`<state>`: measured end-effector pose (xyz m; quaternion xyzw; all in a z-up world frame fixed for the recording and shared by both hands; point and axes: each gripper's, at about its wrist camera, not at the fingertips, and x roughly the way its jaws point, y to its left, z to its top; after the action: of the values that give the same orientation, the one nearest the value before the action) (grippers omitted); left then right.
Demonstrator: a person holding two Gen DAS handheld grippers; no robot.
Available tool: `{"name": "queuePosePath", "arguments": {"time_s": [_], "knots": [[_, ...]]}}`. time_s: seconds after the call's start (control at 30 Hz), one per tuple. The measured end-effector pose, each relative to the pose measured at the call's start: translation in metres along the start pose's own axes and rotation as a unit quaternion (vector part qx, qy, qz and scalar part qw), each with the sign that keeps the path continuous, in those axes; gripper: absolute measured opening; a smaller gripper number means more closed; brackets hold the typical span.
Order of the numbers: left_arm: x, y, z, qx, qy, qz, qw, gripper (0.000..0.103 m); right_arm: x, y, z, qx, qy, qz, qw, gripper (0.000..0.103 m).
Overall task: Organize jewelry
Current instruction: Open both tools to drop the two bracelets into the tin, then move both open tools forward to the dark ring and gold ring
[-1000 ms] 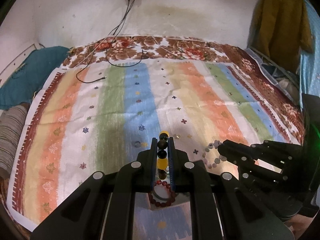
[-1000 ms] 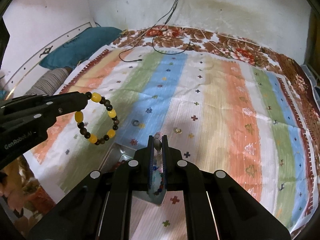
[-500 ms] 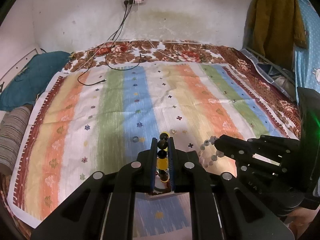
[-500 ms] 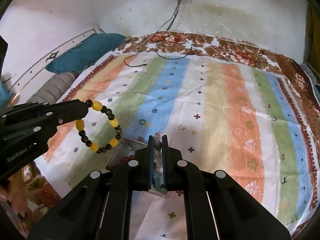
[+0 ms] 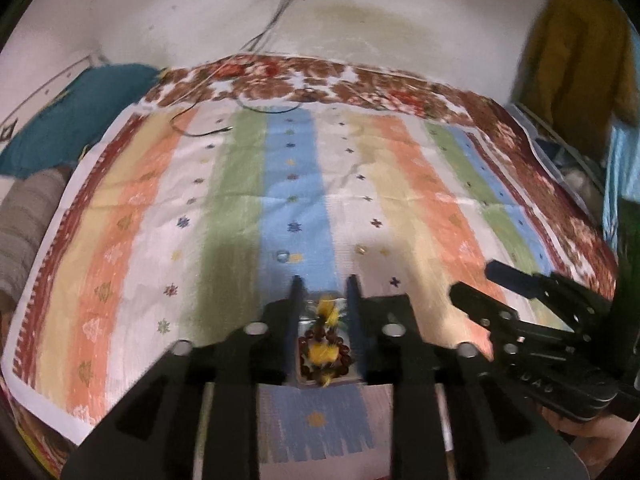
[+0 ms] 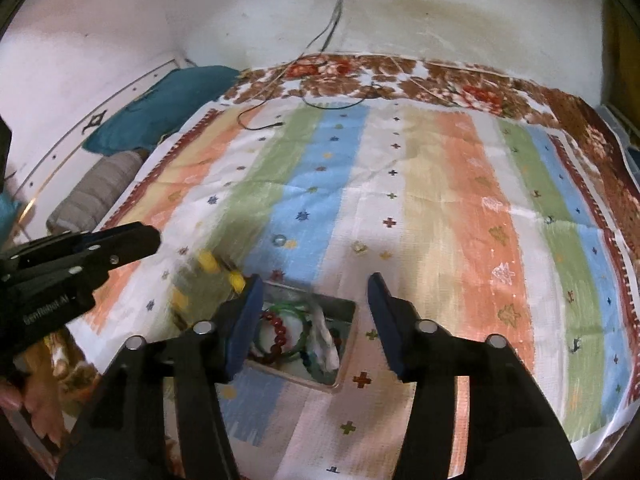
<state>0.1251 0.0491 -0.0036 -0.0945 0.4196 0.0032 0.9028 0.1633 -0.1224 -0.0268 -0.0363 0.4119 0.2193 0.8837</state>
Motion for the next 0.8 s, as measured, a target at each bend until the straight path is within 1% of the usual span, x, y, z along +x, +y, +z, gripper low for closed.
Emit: {"name": "queuePosePath", "arguments": {"time_s": [0.07,0.17,0.23,0.3,0.37,0.47,0.57,0.7,0.8], "knots": [[0.002,0.006,0.002,-0.012,0.003,0.001,0.9999,0.03,0.005,-0.004,0.001,0.01,0.008,-0.001,1.0,0.054],[0.009,0.009,0.004,-0.012,0.009,0.012,0.9998,0.034,0.015,-0.006,0.004,0.014,0.018,-0.007,1.0,0.055],[0.014,0.009,0.005,-0.01,0.014,0.017,0.9997,0.037,0.022,-0.007,0.006,0.01,0.025,-0.015,1.0,0.058],[0.019,0.008,0.007,-0.009,0.018,0.021,0.9996,0.044,0.03,-0.006,0.009,0.006,0.031,-0.023,0.999,0.06],[0.027,0.008,0.009,-0.005,0.025,0.028,0.9993,0.047,0.037,-0.006,0.011,0.002,0.036,-0.03,0.999,0.064],[0.038,0.012,0.012,-0.007,0.036,0.031,0.9989,0.047,0.051,-0.008,0.014,-0.003,0.05,-0.037,0.998,0.068],[0.051,0.017,0.017,-0.007,0.044,0.044,0.9981,0.047,0.062,-0.013,0.014,0.0,0.065,-0.04,0.997,0.072],[0.068,0.022,0.023,-0.015,0.059,0.044,0.9972,0.048,0.074,-0.02,0.016,0.01,0.078,-0.041,0.996,0.074],[0.08,0.025,0.026,-0.019,0.074,0.039,0.9963,0.049,0.081,-0.024,0.021,0.026,0.081,-0.033,0.996,0.074]]}}
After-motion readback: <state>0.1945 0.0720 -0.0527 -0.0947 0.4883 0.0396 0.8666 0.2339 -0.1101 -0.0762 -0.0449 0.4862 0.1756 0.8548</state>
